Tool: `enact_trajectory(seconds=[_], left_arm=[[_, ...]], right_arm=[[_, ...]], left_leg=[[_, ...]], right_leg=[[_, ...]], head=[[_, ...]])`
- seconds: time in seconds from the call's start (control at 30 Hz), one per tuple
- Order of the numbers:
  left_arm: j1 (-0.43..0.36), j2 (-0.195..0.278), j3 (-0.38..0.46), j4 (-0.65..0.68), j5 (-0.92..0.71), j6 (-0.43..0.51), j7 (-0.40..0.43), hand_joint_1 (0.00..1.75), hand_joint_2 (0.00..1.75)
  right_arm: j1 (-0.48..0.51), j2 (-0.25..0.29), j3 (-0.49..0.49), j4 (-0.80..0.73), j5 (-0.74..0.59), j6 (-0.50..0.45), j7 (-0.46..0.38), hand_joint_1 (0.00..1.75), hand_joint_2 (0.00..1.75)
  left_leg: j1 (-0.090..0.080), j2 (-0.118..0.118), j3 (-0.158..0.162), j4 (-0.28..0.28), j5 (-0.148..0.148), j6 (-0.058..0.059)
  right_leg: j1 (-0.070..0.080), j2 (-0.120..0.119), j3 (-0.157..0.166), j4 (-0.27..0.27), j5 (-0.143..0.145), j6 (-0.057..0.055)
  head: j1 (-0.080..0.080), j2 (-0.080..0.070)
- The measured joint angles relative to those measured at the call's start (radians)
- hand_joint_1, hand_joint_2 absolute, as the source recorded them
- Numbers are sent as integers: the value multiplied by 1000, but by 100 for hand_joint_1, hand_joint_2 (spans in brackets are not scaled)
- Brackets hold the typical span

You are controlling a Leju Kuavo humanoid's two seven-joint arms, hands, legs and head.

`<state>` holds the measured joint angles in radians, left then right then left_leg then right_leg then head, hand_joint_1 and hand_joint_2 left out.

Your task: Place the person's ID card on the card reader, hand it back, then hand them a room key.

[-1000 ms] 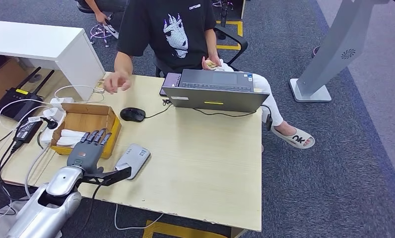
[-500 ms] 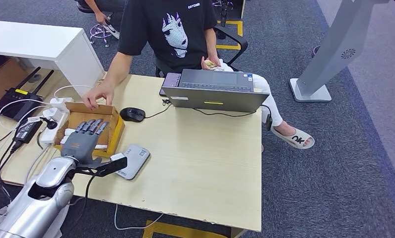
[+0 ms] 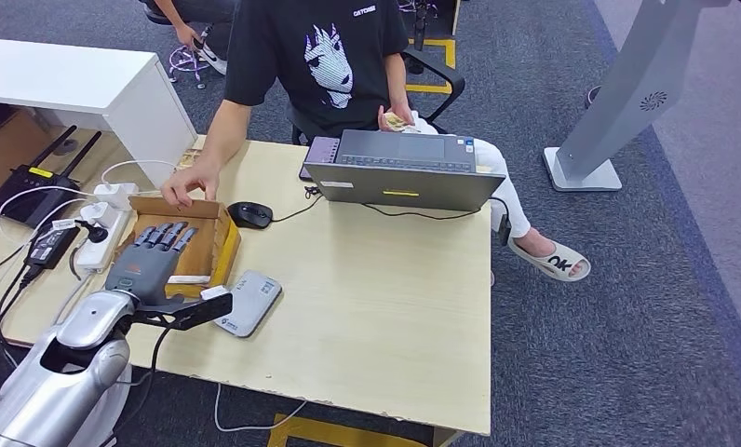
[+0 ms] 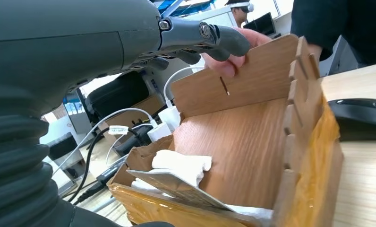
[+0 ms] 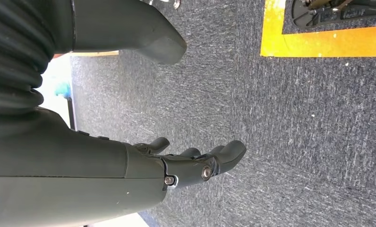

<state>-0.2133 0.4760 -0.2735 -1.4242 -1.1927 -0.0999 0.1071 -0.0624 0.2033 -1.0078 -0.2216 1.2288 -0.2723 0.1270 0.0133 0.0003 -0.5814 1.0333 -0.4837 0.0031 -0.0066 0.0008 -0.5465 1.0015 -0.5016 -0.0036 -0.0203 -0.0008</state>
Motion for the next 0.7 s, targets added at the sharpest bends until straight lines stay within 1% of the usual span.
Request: enact_trajectory(seconds=[0.1,0.2,0.4,0.47,0.5,0.53,0.6,0.63,0.67,0.7], left_arm=[[0,2,0,9,-3,-6,3,10,175],[-1,2,-1,20,-6,-14,7,22,175],[-9,2,-1,42,-7,-29,10,24,175],[-11,2,-2,48,-7,-29,10,29,175],[-11,2,-2,50,-7,-29,10,41,175],[-12,2,-2,52,-7,-29,10,73,175],[-13,1,-2,56,-7,-29,10,144,175],[-14,1,-2,58,-7,-29,10,169,175],[-15,-1,-2,61,-7,-28,10,175,175],[-17,-3,-2,66,-7,-25,10,175,175]], right_arm=[[0,0,-1,0,2,0,1,0,175],[0,0,-2,0,3,0,2,0,175],[0,0,-6,0,6,0,4,0,175],[0,-1,-7,0,7,0,4,0,175],[0,-1,-7,0,7,0,4,0,175],[0,-1,-7,0,7,0,4,0,175],[0,-2,-7,0,7,0,4,0,175],[0,-2,-7,0,7,0,4,0,175],[-1,-2,-7,0,8,0,4,0,175],[-1,-2,-7,0,11,0,3,0,175]], left_leg=[[0,0,0,0,0,0],[0,0,0,0,0,0],[0,0,0,0,0,0],[0,0,0,0,0,0],[0,0,0,0,0,0],[0,0,0,0,0,0],[0,0,0,0,0,0],[0,0,0,0,0,0],[0,0,0,0,0,0],[0,0,0,0,0,0]], right_leg=[[0,0,0,0,0,0],[0,0,0,0,0,0],[0,0,0,0,0,0],[0,0,0,0,0,0],[0,0,0,0,0,0],[0,0,0,0,0,0],[0,0,0,0,0,0],[0,0,0,0,0,0],[0,0,0,0,0,0],[0,0,0,0,0,0]], head=[[0,0],[0,0],[0,0],[0,0],[0,0],[0,0],[0,0],[0,0],[0,0],[0,0]])
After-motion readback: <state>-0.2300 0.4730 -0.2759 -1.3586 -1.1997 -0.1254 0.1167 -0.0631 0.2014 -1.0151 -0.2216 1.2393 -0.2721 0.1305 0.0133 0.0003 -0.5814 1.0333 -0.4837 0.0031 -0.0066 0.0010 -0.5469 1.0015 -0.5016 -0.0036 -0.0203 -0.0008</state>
